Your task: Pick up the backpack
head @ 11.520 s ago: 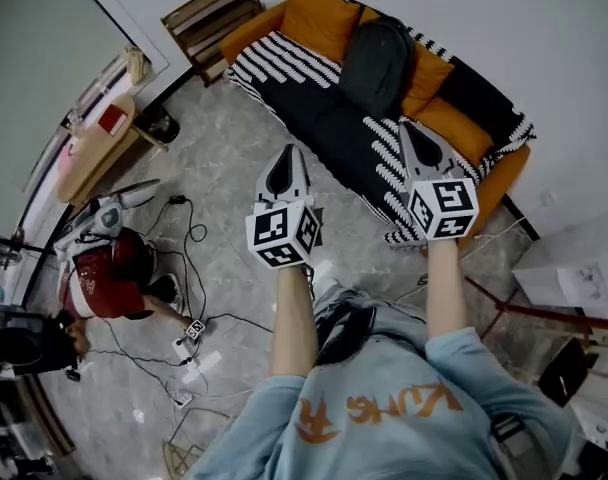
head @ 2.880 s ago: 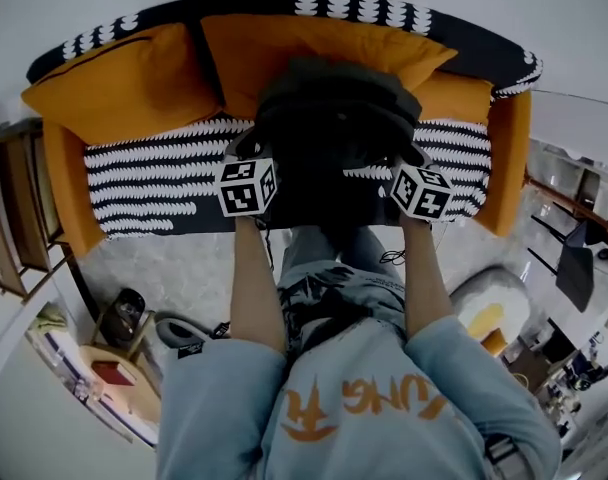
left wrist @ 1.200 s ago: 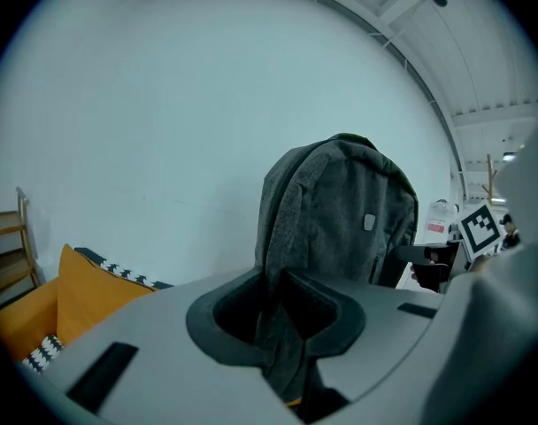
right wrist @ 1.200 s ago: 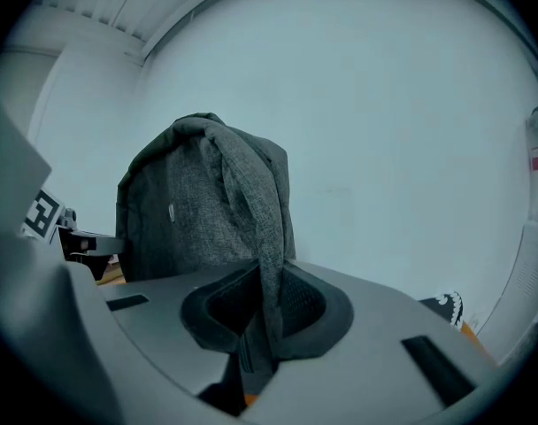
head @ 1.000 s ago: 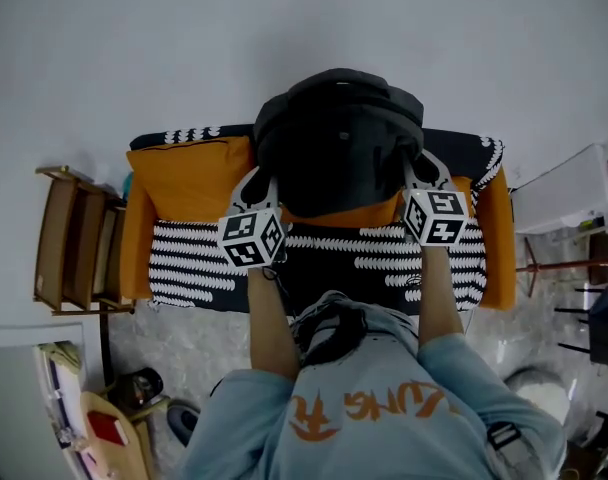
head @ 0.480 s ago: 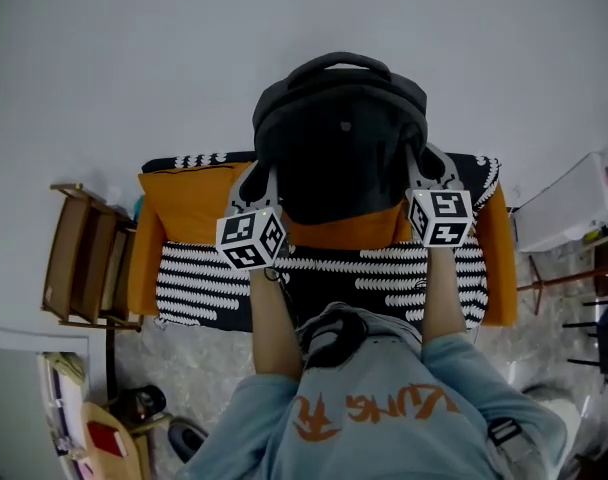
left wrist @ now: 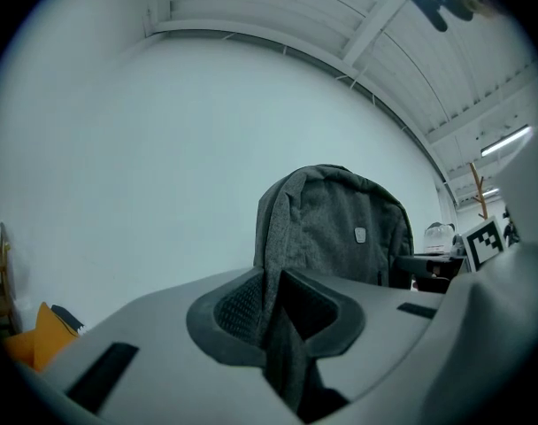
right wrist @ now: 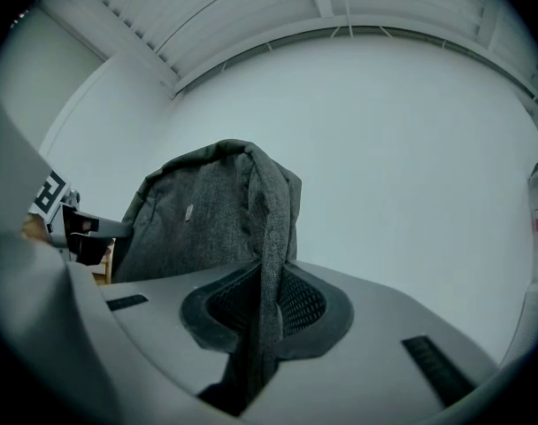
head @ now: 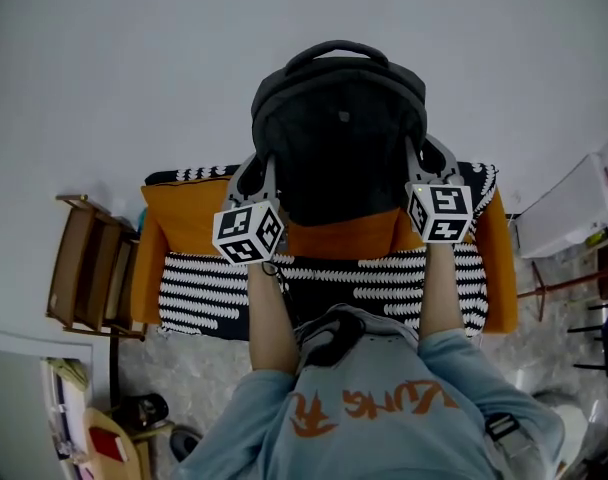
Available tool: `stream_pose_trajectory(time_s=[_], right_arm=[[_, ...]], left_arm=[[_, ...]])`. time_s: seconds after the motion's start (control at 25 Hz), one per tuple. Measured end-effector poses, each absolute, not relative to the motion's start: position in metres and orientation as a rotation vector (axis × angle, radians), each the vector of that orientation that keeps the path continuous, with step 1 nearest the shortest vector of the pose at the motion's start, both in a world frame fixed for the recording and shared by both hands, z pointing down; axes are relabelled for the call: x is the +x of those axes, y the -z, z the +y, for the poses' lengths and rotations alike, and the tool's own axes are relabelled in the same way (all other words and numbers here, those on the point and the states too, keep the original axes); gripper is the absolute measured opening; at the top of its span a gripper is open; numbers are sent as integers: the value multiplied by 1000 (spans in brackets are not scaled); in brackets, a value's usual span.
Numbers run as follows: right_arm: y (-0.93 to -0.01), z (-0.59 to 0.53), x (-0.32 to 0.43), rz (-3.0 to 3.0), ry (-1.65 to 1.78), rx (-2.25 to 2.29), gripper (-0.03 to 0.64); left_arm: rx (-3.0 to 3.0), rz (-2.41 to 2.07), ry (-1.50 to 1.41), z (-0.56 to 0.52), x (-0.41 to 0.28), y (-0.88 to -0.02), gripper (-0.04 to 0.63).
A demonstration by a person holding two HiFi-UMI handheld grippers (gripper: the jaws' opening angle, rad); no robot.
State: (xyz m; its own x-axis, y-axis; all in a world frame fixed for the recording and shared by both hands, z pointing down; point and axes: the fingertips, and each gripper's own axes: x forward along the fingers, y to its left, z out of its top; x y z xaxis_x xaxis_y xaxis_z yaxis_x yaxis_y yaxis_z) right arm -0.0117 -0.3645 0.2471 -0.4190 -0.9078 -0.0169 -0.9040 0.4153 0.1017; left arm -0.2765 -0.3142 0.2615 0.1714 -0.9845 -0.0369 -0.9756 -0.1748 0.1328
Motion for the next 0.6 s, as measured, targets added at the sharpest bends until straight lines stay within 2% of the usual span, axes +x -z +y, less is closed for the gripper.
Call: stream_pose_trajectory(time_s=[0.6], right_arm=[[-254, -382, -6, -2643, 125, 1632, 39]], left_arm=[[2319, -1975, 221, -323, -270, -270, 74]])
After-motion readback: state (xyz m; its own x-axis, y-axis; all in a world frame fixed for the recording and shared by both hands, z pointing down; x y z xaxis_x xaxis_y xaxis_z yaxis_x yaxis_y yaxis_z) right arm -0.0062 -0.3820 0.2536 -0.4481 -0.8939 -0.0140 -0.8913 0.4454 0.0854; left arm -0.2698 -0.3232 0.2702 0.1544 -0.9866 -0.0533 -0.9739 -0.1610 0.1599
